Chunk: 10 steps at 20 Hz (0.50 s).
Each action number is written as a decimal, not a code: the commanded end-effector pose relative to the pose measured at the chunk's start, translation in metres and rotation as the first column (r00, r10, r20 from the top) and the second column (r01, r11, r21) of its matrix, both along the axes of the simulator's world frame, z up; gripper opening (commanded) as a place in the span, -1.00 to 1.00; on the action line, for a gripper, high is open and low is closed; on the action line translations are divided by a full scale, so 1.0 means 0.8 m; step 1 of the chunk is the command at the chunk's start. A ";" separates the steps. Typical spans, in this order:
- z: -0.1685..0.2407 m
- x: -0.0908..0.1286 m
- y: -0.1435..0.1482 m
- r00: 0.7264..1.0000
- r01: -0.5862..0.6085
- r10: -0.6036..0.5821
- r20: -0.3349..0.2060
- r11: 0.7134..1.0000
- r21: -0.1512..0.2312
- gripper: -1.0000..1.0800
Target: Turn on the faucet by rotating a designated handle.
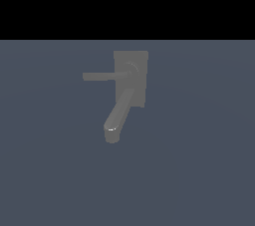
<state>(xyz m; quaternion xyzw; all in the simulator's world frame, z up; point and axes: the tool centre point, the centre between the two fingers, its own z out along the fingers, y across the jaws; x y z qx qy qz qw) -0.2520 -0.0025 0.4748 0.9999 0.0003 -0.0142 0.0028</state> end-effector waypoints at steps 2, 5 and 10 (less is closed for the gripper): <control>0.000 0.000 0.000 1.000 0.001 -0.001 0.000 1.000 0.000 -1.00; 0.001 0.004 -0.002 1.000 0.009 -0.009 0.004 1.000 0.003 -1.00; 0.010 0.015 0.000 1.000 0.000 0.000 0.031 1.000 -0.003 -1.00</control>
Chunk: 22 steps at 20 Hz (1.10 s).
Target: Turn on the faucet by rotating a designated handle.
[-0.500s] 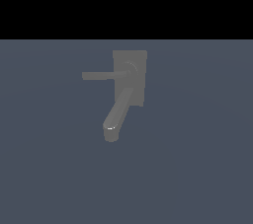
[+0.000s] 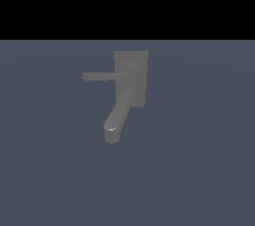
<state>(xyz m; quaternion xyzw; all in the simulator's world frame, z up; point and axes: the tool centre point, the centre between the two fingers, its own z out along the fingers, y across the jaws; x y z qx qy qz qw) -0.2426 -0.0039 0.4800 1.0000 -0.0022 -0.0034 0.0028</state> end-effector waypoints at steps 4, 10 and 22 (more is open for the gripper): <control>0.018 0.009 0.010 0.998 -0.043 0.045 0.047 0.999 -0.033 -1.00; 0.030 0.012 0.012 0.995 -0.051 0.058 0.081 0.996 -0.079 -1.00; 0.081 0.022 -0.004 0.973 0.031 0.042 0.226 0.950 -0.312 -1.00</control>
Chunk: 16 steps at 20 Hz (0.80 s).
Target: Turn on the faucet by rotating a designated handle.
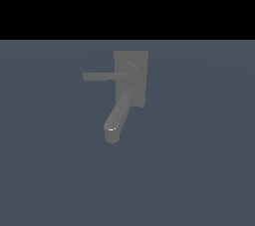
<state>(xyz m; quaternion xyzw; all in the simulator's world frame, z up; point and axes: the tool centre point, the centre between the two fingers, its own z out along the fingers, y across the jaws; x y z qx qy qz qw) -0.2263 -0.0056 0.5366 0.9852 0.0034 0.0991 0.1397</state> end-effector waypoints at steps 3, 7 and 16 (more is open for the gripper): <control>0.035 0.005 -0.003 0.995 0.033 -0.018 0.098 0.989 -0.146 -1.00; 0.074 0.008 0.000 0.980 0.077 -0.016 0.200 0.950 -0.301 -1.00; 0.157 0.015 0.040 0.922 0.189 0.077 0.379 0.766 -0.614 -1.00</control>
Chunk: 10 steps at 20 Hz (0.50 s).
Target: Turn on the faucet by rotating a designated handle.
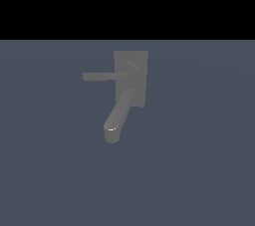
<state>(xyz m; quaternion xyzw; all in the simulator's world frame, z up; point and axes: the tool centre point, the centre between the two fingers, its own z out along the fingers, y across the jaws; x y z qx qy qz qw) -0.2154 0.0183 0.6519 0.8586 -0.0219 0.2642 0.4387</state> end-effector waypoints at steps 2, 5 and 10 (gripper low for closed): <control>0.029 0.004 0.025 0.998 0.007 0.004 0.066 0.988 -0.156 -1.00; 0.049 0.008 0.051 0.994 0.014 0.018 0.111 0.958 -0.287 -1.00; 0.071 0.021 0.102 0.985 0.025 0.062 0.158 0.869 -0.494 -1.00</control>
